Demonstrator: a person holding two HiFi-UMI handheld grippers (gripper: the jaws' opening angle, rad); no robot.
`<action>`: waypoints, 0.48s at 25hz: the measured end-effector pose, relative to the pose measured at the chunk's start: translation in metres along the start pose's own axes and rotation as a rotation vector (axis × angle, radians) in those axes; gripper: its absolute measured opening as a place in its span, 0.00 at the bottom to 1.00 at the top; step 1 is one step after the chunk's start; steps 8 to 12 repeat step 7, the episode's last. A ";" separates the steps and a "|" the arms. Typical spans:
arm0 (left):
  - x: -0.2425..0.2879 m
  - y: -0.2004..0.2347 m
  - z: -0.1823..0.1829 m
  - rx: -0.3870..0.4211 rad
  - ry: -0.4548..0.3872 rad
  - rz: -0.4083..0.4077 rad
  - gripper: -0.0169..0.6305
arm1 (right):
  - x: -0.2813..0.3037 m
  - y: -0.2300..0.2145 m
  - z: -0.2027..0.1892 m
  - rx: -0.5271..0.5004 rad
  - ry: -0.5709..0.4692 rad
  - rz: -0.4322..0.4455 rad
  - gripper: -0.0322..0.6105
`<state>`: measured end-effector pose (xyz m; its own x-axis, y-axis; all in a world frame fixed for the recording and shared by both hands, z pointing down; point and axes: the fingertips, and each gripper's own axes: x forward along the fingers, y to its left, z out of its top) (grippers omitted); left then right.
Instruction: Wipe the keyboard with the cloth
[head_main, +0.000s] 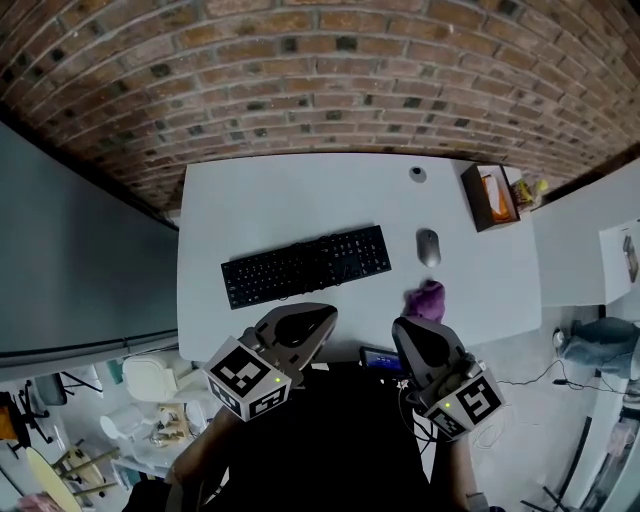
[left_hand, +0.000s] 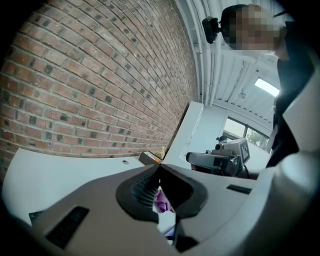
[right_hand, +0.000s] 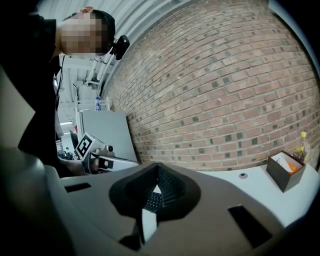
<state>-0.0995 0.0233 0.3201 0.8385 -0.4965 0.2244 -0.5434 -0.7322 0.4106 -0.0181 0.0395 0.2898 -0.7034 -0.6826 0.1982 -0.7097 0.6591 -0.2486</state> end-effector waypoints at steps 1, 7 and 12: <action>0.000 0.000 0.000 0.001 0.001 -0.002 0.05 | -0.001 0.000 0.000 -0.001 0.001 -0.002 0.08; 0.001 -0.001 -0.002 0.011 0.010 -0.012 0.05 | -0.001 0.005 -0.002 -0.003 0.005 -0.005 0.08; 0.001 -0.001 -0.002 0.011 0.010 -0.012 0.05 | -0.001 0.005 -0.002 -0.003 0.005 -0.005 0.08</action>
